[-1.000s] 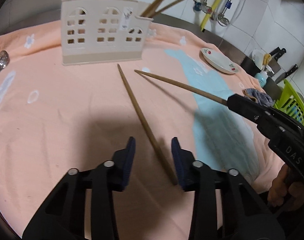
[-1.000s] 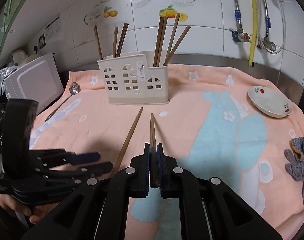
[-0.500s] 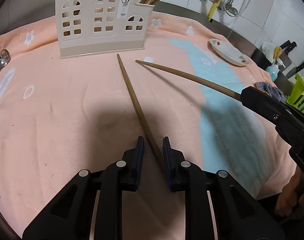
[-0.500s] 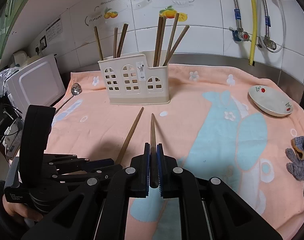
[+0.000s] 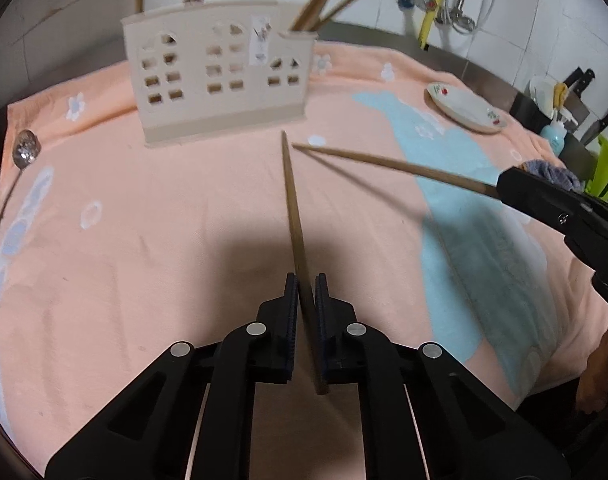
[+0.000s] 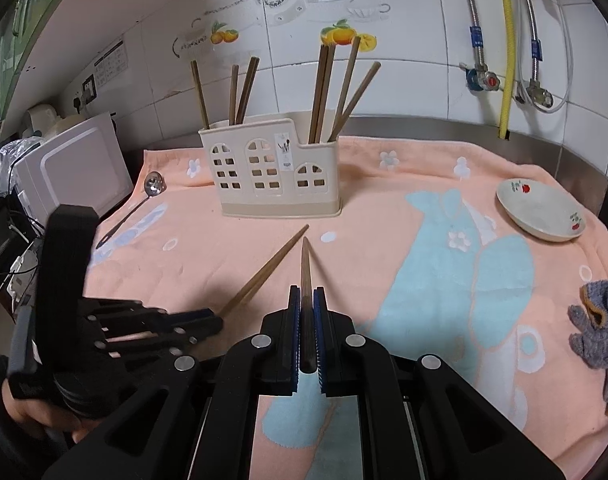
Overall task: Organize utensils
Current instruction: 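Close the right tool on one chopstick while the left tool grasps the other chopstick, then raise the left tool's chopstick into the white holder while the right tool inserts its chopstick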
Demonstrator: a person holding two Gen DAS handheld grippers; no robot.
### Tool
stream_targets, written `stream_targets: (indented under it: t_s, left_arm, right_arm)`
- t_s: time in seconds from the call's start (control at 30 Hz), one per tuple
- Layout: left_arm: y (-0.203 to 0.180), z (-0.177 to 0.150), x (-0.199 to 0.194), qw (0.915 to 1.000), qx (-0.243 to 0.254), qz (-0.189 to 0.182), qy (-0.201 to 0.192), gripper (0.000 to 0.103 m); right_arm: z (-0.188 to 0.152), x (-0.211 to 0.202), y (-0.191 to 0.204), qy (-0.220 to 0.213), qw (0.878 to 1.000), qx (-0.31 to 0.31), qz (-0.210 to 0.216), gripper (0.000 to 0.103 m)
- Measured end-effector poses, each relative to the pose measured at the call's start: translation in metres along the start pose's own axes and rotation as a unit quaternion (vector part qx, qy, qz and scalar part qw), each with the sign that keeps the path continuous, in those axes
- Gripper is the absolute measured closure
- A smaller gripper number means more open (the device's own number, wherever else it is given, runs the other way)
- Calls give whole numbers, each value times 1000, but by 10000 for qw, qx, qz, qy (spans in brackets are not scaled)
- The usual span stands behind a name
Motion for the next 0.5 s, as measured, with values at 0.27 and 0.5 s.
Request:
stream_targets:
  t_s: [0.27, 0.5]
  left_arm:
    - [17, 36, -51, 9973, 107, -97, -726, 97]
    - [27, 63, -80, 9929, 170, -170, -1169, 97]
  right_arm:
    - [32, -8, 2, -257, 9996, -29, 124, 96]
    - [64, -14, 8, -425, 9985, -118, 317, 96]
Point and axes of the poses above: each gripper's, at about its wrist camera, not at the fingertips, and x roughly the way its jaws point, y to its left, z to its top, the point moved 5 cm from there along x, roughly the way its jaws point, and after that the axes turned 4 degrees about -z, right-handed, at the moved point
